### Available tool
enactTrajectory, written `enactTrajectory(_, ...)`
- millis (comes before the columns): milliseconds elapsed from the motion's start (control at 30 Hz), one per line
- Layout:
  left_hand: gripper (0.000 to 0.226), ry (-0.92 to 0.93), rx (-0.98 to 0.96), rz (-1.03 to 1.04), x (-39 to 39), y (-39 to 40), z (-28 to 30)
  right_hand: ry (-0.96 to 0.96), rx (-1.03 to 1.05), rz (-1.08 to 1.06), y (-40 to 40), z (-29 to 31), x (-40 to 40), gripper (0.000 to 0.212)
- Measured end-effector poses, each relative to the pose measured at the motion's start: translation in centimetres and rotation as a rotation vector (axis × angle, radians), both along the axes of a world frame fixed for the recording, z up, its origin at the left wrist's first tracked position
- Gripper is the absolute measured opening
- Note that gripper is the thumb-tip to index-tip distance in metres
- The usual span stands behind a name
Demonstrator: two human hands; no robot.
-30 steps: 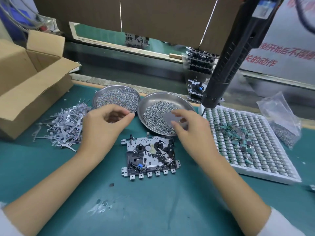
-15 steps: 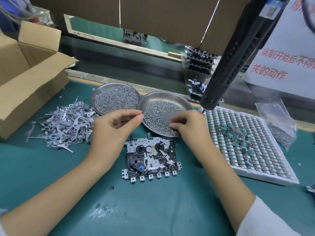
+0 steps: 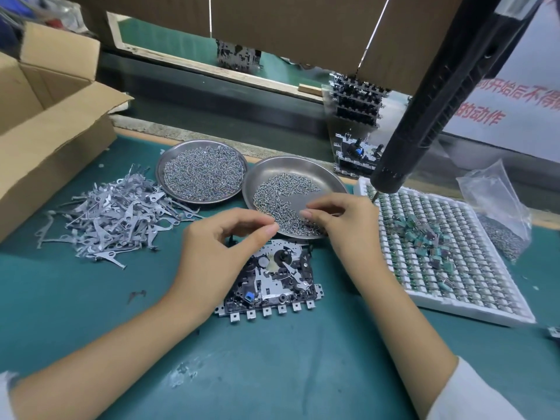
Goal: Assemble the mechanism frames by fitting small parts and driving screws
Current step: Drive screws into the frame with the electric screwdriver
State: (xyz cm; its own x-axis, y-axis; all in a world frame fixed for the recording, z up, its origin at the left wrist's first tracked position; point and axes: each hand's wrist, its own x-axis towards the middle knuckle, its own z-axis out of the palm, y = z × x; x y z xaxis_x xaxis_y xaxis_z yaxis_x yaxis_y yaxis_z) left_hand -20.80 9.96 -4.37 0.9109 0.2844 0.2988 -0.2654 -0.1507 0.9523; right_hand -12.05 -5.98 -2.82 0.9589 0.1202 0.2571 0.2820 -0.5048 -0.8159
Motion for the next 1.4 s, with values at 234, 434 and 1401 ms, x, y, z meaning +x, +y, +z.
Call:
enactTrajectory(234,0.008,-0.014,0.046,0.014,-0.2,-0.5,-0.3,-0.06,0.118,-0.046,0.0,0.5,-0.6,0.025)
enactTrajectory(434,0.009,-0.001,0.011,0.03,-0.1,-0.2,-0.3,0.07,0.32,0.041,0.0,1.1,-1.5,0.014)
enactTrajectory(1401,0.014,-0.188,0.089,-0.067,-0.1,-0.6,-0.4,0.601,0.941,0.214,0.6,0.8,-6.4,0.015)
